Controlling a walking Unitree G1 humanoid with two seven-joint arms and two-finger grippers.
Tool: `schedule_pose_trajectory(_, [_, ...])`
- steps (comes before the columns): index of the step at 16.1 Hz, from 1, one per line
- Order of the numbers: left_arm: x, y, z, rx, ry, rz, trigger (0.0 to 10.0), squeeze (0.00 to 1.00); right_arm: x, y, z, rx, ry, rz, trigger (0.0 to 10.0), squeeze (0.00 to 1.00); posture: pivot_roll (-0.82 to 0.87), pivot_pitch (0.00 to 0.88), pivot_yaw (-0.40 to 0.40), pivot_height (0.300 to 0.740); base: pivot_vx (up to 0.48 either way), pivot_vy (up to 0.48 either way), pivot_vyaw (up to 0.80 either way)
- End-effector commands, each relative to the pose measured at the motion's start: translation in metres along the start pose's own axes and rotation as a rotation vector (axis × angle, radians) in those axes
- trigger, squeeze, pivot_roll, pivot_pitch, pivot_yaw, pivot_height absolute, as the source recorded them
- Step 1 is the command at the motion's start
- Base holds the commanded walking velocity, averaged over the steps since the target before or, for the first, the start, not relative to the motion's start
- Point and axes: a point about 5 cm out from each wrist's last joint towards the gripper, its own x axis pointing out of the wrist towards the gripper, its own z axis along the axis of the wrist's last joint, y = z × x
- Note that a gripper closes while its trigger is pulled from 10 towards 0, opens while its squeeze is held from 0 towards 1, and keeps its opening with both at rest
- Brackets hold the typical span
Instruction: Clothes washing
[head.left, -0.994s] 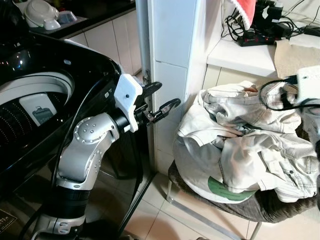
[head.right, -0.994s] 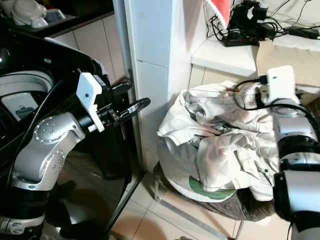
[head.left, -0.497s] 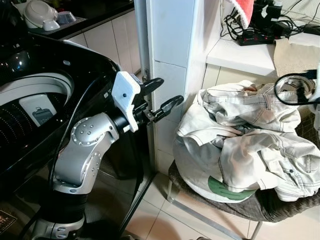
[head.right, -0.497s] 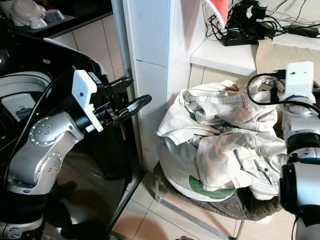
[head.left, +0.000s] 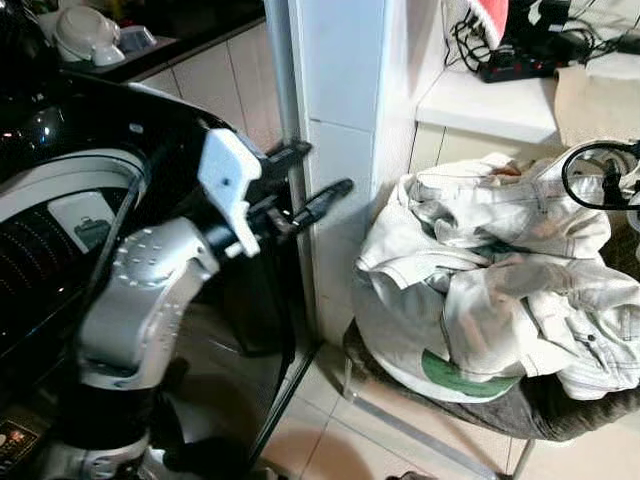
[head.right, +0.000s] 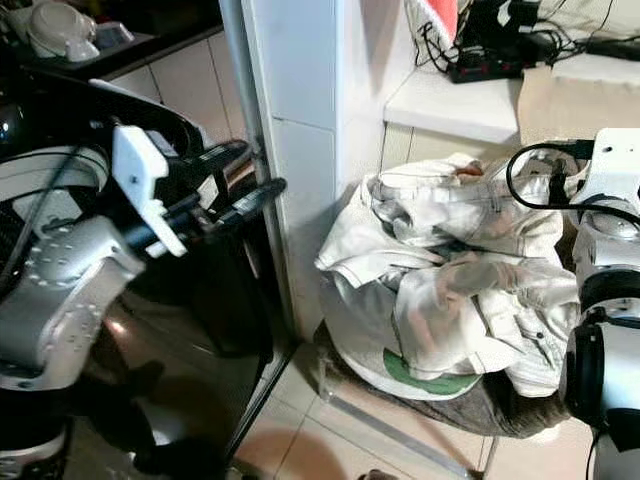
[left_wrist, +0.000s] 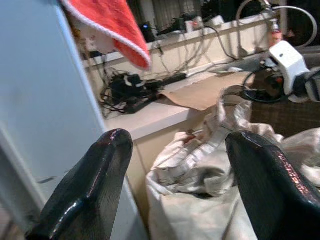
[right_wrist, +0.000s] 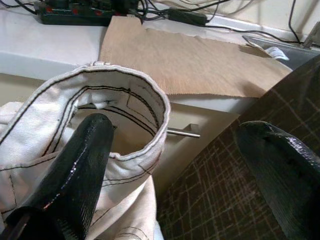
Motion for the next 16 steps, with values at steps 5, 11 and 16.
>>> schedule_pose_trajectory(5, [-0.016,0.01,0.012,0.045,0.004,0.059,10.0,0.0,0.002,0.001,0.012,-0.038,-0.04,0.025,10.0,0.0,0.1,0.15,0.078,0.74,0.0,0.0,0.0])
schedule_pose_trajectory(11, [-0.023,0.008,0.018,0.04,-0.004,0.081,10.0,0.0,0.004,-0.006,0.034,-0.036,-0.107,-0.025,10.0,0.0,0.11,0.203,0.056,0.74,0.0,0.0,0.0])
schedule_pose_trajectory(16, [-0.024,0.004,0.022,0.039,-0.012,0.077,10.0,0.0,0.004,-0.011,0.029,0.062,-0.061,-0.065,10.0,0.0,0.12,0.213,0.056,0.74,0.0,0.0,0.0])
